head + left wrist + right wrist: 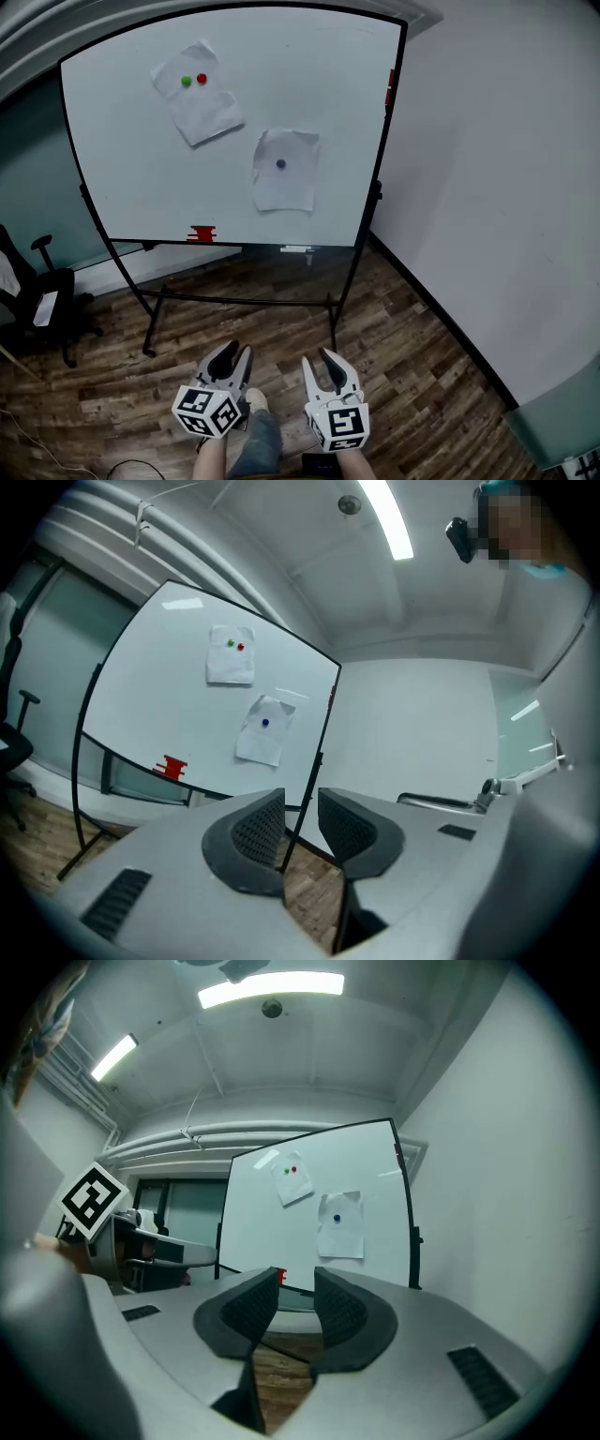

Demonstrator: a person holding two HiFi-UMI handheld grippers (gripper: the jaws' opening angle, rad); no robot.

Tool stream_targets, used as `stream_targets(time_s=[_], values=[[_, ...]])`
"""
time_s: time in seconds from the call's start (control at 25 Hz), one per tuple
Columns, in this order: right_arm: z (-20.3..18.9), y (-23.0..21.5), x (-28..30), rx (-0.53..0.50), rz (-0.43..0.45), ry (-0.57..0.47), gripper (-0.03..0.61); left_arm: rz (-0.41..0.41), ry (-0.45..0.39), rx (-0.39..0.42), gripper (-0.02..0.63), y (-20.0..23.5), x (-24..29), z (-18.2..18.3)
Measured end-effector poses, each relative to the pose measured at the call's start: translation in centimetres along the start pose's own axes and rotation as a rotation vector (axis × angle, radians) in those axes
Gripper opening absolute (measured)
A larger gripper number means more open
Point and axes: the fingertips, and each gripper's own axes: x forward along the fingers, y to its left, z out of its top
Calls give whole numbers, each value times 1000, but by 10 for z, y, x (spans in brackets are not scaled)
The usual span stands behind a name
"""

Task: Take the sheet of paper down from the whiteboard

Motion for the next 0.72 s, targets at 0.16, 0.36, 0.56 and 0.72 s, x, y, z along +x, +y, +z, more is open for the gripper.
stream_targets(time_s=[0.16,0.36,0.56,0.72], values=[[-9,-31,73,-13,-9,16,130,-26,-15,36,123,37,72,15],[-1,-73,194,-36,-34,33,133,-38,-25,41,123,100,176,56],[25,-98,322,-67,-31,2,138,-53,-39,98,124,162,270,110],[31,-115,388,-76,-55,-8,141,-77,-43,126,124,197,324,135]])
